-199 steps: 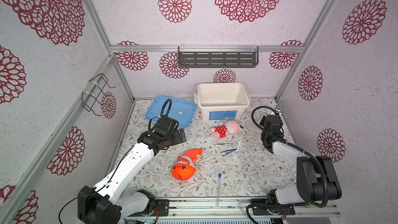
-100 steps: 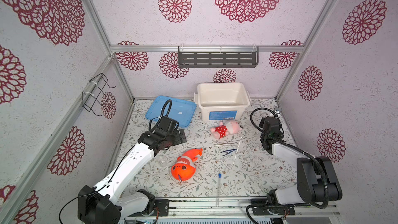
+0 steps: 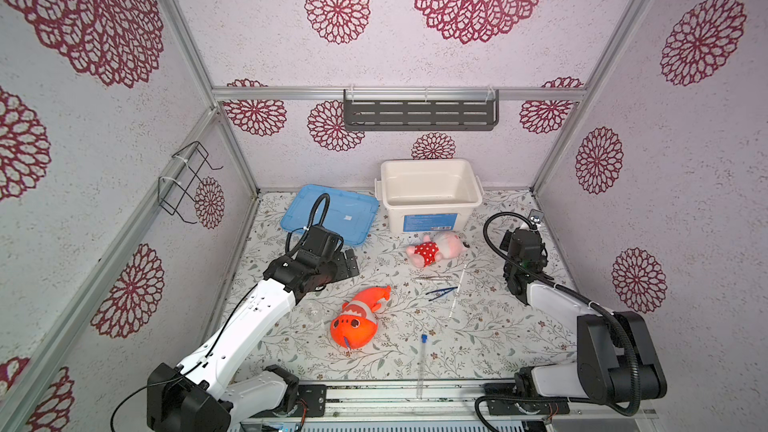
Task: Organize the chemistry lab equipment
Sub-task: 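Lower the held test tube upright beside the black alarm clock, then open the right gripper to release the test tube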
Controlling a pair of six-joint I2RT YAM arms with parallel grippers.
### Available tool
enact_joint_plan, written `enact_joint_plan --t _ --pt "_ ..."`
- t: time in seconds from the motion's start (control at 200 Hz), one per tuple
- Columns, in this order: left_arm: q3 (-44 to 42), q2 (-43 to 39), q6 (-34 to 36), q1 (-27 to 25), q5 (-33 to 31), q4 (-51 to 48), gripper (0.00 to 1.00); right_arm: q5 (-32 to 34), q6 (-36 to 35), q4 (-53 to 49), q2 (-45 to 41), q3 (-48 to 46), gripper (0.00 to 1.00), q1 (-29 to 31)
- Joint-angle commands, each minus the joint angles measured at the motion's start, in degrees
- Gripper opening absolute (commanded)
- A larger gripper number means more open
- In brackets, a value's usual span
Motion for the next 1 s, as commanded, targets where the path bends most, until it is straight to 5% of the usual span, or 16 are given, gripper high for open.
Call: enact_joint_plan --t 0.0,0.996 --pt "-0.81 -1.16 -1.07 0.22 -0.12 1.28 0.97 -0.77 -0.15 -1.42 -2.51 -0.48 0.19 0.33" --pt "-1.35 -0.45 -1.32 0.17 0.38 2.0 0.98 -1.58 1.89 -9.13 0.91 2.21 0.19 0.05"
